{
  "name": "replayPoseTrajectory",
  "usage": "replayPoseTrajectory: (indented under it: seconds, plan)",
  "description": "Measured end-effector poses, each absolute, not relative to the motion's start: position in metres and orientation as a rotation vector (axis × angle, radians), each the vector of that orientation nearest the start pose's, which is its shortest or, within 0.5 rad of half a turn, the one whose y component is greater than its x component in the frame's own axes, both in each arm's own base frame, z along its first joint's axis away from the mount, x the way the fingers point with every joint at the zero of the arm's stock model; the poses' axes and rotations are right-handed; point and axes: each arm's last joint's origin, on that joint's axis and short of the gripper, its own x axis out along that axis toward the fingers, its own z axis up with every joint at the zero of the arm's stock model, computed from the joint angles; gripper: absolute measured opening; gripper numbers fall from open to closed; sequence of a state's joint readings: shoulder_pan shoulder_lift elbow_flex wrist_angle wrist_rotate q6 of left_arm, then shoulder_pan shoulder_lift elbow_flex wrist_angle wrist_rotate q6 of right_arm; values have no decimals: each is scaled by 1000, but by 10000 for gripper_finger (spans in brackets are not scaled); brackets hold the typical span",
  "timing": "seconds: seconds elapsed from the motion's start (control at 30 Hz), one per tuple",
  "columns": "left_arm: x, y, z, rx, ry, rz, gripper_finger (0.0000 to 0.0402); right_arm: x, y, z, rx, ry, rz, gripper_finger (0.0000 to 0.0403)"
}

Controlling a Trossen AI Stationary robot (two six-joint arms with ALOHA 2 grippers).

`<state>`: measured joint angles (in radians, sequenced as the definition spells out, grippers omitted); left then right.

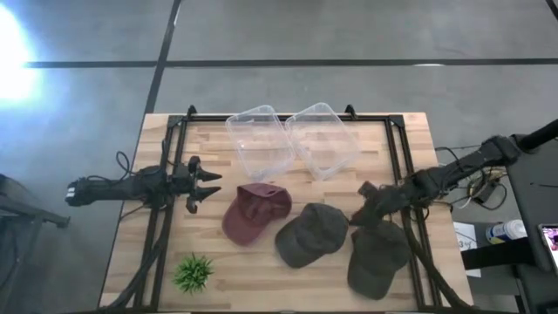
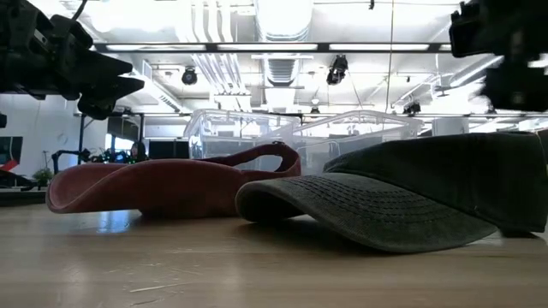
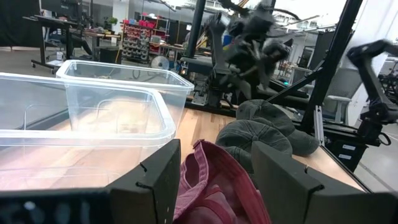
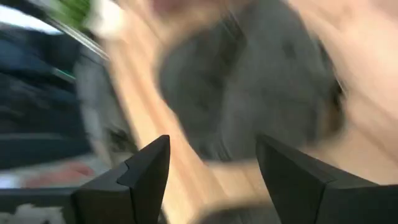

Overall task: Pick & Place hat
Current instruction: Put the red cap into the right transparent bin

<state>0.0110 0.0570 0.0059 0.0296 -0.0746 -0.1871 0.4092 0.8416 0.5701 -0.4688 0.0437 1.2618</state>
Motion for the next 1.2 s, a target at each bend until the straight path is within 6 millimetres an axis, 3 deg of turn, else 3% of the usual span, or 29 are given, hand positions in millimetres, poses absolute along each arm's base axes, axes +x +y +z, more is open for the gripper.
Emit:
replayPoseTrajectory:
  seconds: [0.23, 0.37, 0.53, 0.6, 0.8, 0.93, 1.0, 1.13, 1.2]
  plan:
    - [101, 3, 164, -187, 13, 88, 190, 187, 118, 237, 745, 1175, -243, 233]
    - [101, 3, 164, -186, 13, 88, 190, 217, 143, 241, 751, 1218, -303, 233]
    - [101, 3, 164, -186, 13, 87, 190, 255, 168, 245, 660, 1232, -247, 233]
    - [101, 4, 164, -106, 16, 95, 190, 267, 173, 246, 650, 1232, -239, 233]
    - [100, 7, 165, 399, 51, 223, 190, 285, 168, 239, 658, 1256, -320, 233]
    - [99, 11, 167, 462, 77, 365, 190, 288, 161, 232, 680, 1259, -363, 233]
    - [100, 11, 169, 336, 30, 341, 190, 289, 156, 227, 692, 1256, -381, 233]
    - [99, 3, 184, -522, -200, 23, 190, 296, 143, 214, 780, 1229, -346, 233]
    - [98, 2, 189, -857, -239, -68, 190, 300, 136, 206, 838, 1216, -308, 233]
